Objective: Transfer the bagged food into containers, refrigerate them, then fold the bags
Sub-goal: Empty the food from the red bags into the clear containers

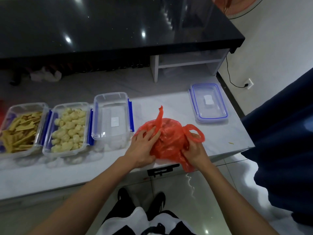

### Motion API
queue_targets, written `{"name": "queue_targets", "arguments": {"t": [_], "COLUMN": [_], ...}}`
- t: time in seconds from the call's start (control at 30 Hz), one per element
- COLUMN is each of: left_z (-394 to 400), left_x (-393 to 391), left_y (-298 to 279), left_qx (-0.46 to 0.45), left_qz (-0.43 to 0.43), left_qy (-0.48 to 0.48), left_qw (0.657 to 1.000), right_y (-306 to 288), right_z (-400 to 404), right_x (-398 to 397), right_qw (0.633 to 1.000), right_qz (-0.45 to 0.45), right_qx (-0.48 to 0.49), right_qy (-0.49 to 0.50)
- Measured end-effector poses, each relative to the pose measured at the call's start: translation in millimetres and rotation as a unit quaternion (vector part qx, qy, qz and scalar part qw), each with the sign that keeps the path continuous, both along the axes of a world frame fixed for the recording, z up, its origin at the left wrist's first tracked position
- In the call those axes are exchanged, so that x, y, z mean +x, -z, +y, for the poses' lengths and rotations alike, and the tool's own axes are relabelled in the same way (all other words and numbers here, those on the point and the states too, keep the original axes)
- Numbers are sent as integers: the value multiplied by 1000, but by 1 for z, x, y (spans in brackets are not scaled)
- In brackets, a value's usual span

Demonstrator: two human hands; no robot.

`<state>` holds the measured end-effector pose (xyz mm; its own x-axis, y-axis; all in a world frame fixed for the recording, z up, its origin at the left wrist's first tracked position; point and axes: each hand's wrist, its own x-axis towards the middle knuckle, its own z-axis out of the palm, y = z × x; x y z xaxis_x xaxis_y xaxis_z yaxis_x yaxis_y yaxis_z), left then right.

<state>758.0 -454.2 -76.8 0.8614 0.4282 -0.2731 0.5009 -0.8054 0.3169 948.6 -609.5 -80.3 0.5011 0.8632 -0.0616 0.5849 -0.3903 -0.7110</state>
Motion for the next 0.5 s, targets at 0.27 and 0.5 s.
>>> {"name": "queue_targets", "arguments": {"t": [0.27, 0.5], "left_z": [-16, -21], "left_x": [2, 20], "left_y": [4, -24], "left_qx": [-135, -356], "left_qz": [-203, -298], "left_qy": [-92, -264], "left_qw": [965, 845], "right_y": [-20, -38], "right_z": [8, 15], "right_x": [-15, -19], "right_qw": [995, 966], "right_qz": [76, 214], "right_qx": [-26, 45], "right_qy": [55, 138]}}
